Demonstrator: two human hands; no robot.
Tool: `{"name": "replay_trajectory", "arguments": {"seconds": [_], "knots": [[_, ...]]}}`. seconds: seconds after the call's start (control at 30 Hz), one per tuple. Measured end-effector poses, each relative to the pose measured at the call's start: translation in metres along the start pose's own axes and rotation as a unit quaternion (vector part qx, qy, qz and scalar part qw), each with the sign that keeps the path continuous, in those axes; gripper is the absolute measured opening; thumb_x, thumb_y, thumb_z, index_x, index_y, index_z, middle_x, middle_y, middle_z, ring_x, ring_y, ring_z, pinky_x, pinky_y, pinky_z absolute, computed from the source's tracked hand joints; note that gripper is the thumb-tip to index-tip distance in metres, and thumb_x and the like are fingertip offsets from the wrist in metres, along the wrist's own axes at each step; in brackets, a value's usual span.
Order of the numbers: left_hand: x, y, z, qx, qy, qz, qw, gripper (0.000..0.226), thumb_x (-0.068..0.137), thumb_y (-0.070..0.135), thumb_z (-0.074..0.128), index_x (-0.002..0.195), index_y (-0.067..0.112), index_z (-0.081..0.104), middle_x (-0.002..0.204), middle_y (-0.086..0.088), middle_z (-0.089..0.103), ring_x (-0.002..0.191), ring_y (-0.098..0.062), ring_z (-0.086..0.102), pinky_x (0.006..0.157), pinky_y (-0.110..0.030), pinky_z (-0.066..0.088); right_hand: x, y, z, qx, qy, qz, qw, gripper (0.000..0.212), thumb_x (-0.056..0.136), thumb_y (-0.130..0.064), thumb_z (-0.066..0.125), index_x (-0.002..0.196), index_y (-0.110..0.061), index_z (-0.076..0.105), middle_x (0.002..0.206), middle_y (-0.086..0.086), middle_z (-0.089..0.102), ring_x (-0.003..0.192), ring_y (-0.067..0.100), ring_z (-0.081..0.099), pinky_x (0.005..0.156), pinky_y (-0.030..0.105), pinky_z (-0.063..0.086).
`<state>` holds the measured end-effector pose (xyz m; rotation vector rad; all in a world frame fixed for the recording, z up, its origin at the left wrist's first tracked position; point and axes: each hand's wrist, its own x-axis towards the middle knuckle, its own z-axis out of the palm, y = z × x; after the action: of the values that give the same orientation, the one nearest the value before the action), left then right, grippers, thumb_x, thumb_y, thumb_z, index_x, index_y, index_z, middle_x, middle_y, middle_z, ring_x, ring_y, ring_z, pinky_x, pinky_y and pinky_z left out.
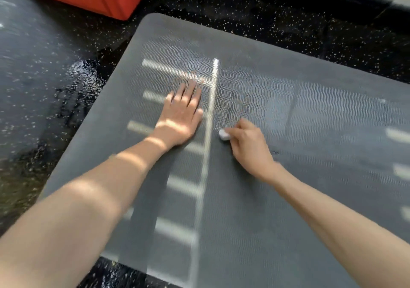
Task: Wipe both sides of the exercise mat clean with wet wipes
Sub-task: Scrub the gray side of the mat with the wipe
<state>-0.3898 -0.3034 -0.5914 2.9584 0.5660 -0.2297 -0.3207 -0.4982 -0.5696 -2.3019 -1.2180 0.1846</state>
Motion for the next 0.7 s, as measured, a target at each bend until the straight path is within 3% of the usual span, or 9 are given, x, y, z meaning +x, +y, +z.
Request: {"name": "replay_trajectory", "arguments": {"seconds": [0.1,0.2,0.3,0.43,0.53,0.63,0.7], "knots": [[-0.082,0.01,0.019,-0.012,0.007,0.039,0.999,0.066,0.095,0.043,0.027,0.151,0.009,0.036,0.159,-0.014,0.029,0.144,-0.036,0.031,0.114,-0.05,0.025,0.0,-0.007,0.003,-0.023,0.049,0.025,0.998,0.01,0.084,-0.003,0.059,0.079,-0.001,0.067,0.075,0.012,0.051,0.065,0.032,0.052,0.054,0.039,0.045],[-0.141,0.009,0.027,0.001,0.027,0.075,0.997,0.062,0.095,0.038,0.035,0.15,0.011,0.039,0.158,-0.012,0.032,0.144,-0.033,0.034,0.112,-0.045,0.025,-0.069,-0.049,0.012,0.009,-0.03,-0.049,0.998,0.012,0.077,0.011,0.066,0.077,-0.002,0.064,0.076,0.01,0.051,0.064,0.028,0.048,0.058,0.034,0.041],[-0.14,0.007,0.027,-0.017,0.054,0.076,0.996,0.063,0.093,0.039,0.038,0.15,0.014,0.039,0.158,-0.008,0.032,0.144,-0.03,0.033,0.114,-0.043,0.024,-0.088,-0.054,0.011,0.026,-0.086,-0.08,0.993,0.013,0.077,0.009,0.068,0.081,-0.003,0.067,0.076,0.009,0.052,0.064,0.028,0.049,0.058,0.032,0.04],[-0.139,0.009,0.028,-0.034,0.042,0.072,0.996,0.063,0.093,0.039,0.039,0.15,0.014,0.04,0.159,-0.008,0.032,0.145,-0.031,0.031,0.116,-0.043,0.024,-0.059,-0.038,0.014,0.0,0.018,0.012,1.0,0.01,0.084,0.004,0.058,0.087,-0.001,0.067,0.078,0.011,0.05,0.065,0.03,0.048,0.055,0.037,0.046],[-0.14,0.009,0.027,-0.031,0.049,0.073,0.996,0.063,0.092,0.039,0.039,0.149,0.013,0.041,0.158,-0.009,0.034,0.144,-0.031,0.032,0.115,-0.044,0.024,-0.112,-0.07,0.023,0.038,-0.037,-0.038,0.998,0.008,0.083,0.006,0.063,0.086,-0.001,0.066,0.078,0.01,0.05,0.065,0.027,0.047,0.056,0.035,0.042],[-0.14,0.01,0.025,-0.034,0.043,0.069,0.996,0.063,0.093,0.039,0.038,0.15,0.013,0.04,0.159,-0.008,0.032,0.145,-0.031,0.031,0.116,-0.045,0.025,-0.151,-0.086,0.024,0.077,-0.134,-0.102,0.983,0.017,0.093,-0.008,0.049,0.094,-0.006,0.066,0.081,0.007,0.05,0.068,0.022,0.046,0.055,0.034,0.044],[-0.141,0.01,0.025,-0.04,0.039,0.069,0.996,0.063,0.093,0.039,0.038,0.15,0.013,0.039,0.159,-0.008,0.031,0.146,-0.031,0.029,0.116,-0.046,0.025,-0.137,-0.075,0.025,0.07,-0.089,-0.072,0.991,0.017,0.091,-0.007,0.05,0.09,-0.005,0.067,0.08,0.008,0.051,0.068,0.024,0.048,0.054,0.033,0.044]]}}
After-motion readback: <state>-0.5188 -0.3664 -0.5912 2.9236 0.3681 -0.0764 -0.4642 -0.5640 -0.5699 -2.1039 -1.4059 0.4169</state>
